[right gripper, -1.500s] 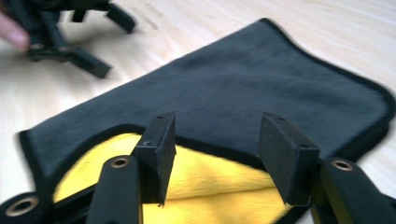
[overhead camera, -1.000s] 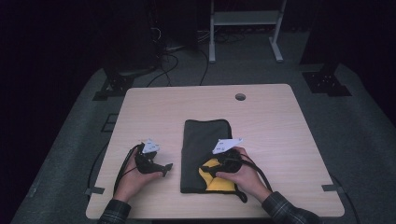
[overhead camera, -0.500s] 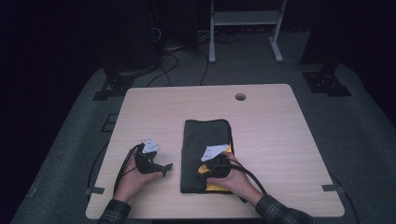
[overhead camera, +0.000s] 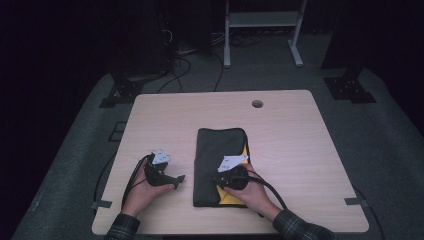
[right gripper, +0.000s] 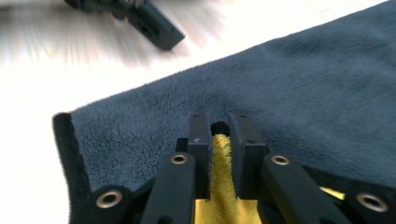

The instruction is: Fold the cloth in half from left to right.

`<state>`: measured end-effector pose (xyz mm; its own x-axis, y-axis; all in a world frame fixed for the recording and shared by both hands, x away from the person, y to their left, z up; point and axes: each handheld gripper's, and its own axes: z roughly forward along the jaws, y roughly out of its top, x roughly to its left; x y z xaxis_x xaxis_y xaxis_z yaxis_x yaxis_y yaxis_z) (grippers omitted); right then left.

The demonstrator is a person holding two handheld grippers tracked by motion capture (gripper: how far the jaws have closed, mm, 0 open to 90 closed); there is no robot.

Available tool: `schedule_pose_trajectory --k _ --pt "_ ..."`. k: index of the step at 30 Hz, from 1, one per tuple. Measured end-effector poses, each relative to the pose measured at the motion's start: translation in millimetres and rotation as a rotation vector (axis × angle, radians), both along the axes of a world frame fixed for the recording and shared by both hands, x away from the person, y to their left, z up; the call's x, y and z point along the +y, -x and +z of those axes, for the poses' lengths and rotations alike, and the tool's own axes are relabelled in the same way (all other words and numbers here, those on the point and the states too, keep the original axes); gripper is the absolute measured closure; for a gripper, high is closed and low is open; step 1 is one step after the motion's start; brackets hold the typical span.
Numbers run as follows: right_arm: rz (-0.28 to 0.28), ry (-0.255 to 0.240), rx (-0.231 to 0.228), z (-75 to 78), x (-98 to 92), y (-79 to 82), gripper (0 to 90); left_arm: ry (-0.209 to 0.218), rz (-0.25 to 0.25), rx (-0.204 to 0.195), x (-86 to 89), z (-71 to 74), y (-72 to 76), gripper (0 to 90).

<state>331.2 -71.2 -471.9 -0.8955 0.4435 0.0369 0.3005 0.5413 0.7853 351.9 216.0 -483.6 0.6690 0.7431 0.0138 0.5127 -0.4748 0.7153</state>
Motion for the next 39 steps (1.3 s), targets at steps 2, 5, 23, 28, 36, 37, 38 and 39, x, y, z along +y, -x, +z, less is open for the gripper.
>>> schedule_pose_trajectory --k 2,5,23,28,36,37,38,39 --pt "-0.004 -0.017 0.019 4.8 -4.8 -0.2 81.1 -0.001 0.000 0.000 0.0 0.0 0.0 0.0" --pt "-0.011 -0.042 0.037 11.8 -15.0 1.7 81.4 -0.001 -0.001 0.000 0.0 0.0 0.0 0.0" --pt "-0.070 -0.048 0.051 26.0 -83.4 39.5 80.8 -0.001 0.004 -0.001 0.1 0.1 0.7 0.0" --pt "-0.091 -0.006 0.088 13.1 -94.7 47.7 75.3 -0.001 0.003 -0.002 0.1 0.1 0.7 0.0" --pt "-0.110 0.052 0.094 10.2 -112.0 62.6 74.2 -0.002 0.003 -0.001 0.2 0.1 0.8 0.0" --pt "-0.109 0.048 0.093 10.4 -114.5 64.1 74.3 -0.002 0.004 -0.001 0.1 0.1 0.8 0.0" --pt "-0.110 0.039 0.090 11.1 -116.2 65.2 74.4 -0.002 0.004 -0.001 0.1 0.1 0.8 0.0" --pt "-0.111 0.017 0.090 14.3 -118.9 67.0 74.6 -0.002 0.004 -0.001 0.1 0.1 0.8 0.0"
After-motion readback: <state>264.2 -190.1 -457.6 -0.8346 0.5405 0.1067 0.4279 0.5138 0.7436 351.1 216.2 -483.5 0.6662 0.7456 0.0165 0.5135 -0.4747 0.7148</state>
